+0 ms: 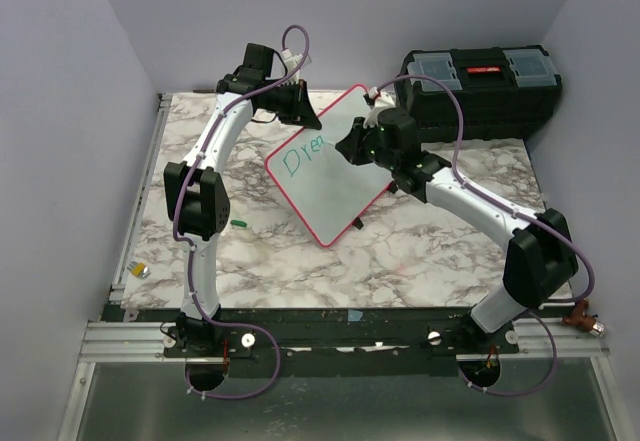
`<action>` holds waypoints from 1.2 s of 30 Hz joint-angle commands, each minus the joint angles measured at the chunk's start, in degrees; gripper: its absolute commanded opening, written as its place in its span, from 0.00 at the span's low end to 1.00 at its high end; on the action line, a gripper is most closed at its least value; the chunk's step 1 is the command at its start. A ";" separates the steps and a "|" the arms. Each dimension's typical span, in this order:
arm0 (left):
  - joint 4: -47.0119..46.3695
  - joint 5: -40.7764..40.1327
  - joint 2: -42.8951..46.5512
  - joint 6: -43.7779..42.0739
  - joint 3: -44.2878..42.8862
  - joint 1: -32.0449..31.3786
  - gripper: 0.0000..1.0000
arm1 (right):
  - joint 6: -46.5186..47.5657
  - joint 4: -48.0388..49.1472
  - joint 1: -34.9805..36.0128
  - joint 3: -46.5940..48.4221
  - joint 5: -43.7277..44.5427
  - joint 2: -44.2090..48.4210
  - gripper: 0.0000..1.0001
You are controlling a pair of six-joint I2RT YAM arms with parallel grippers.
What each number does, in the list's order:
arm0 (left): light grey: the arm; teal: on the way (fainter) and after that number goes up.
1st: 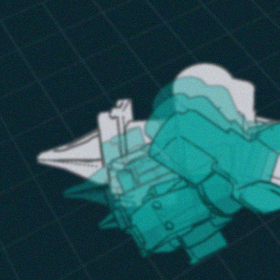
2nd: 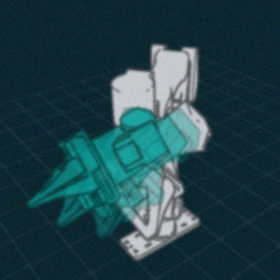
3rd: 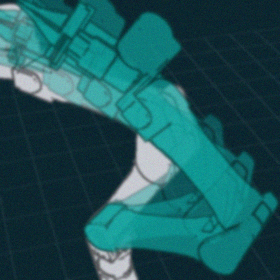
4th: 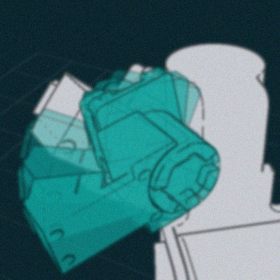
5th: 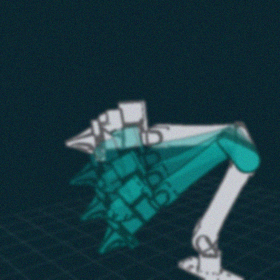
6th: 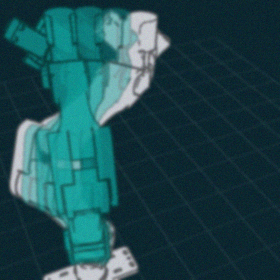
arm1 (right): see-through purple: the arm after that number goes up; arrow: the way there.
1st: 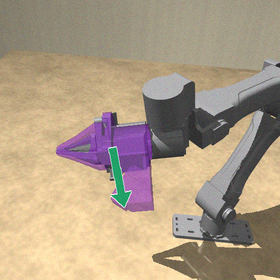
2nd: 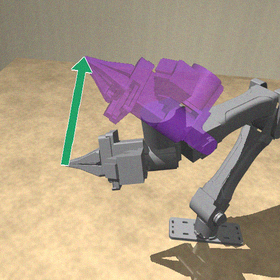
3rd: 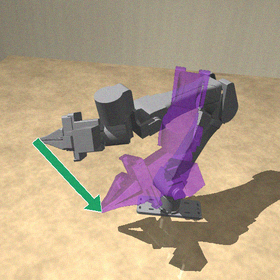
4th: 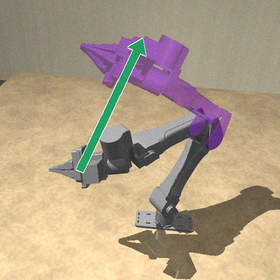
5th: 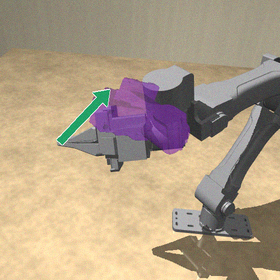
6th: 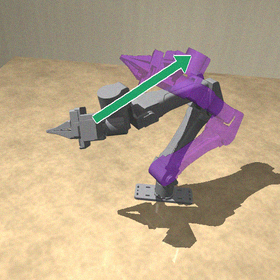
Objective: Write a sentence on the whiteboard
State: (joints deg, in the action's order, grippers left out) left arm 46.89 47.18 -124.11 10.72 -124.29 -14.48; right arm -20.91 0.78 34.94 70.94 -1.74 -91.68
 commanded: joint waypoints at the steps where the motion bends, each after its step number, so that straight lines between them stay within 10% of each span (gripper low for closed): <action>1: 2.68 -0.24 0.80 -2.90 -0.78 -2.26 0.00 | 0.57 1.23 0.27 2.65 3.59 2.97 0.01; 36: 1.98 0.10 1.33 -2.72 0.19 -2.39 0.00 | 0.02 0.37 -0.75 3.91 4.84 -3.52 0.01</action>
State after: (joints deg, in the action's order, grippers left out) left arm 46.89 47.18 -124.07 10.72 -124.31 -14.50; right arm -20.93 0.97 34.48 75.83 2.31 -94.72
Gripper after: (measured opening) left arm 0.078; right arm 0.124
